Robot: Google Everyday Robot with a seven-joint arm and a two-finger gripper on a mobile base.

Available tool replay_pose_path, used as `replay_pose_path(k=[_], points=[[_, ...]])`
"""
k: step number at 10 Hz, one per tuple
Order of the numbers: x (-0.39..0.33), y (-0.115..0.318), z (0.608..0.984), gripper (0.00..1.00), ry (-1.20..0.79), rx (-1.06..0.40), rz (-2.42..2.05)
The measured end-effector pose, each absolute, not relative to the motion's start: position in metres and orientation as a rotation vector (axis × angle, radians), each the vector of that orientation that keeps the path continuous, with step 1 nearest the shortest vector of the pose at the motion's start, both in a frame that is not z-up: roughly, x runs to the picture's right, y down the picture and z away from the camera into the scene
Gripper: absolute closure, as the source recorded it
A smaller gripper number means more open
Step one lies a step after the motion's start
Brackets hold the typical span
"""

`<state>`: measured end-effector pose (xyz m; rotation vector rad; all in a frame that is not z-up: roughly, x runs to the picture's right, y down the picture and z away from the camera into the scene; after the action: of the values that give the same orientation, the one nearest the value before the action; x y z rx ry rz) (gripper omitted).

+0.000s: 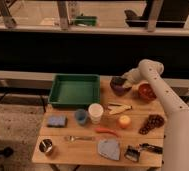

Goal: Wipe purple bowl with eraser

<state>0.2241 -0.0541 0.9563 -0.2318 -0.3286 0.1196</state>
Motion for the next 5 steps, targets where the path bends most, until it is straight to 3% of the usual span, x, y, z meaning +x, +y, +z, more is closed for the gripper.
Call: replay_pose_path(k=[5], points=[[0.223,-0.068,0.972,1.00,-0.310,-0.211,0.104]])
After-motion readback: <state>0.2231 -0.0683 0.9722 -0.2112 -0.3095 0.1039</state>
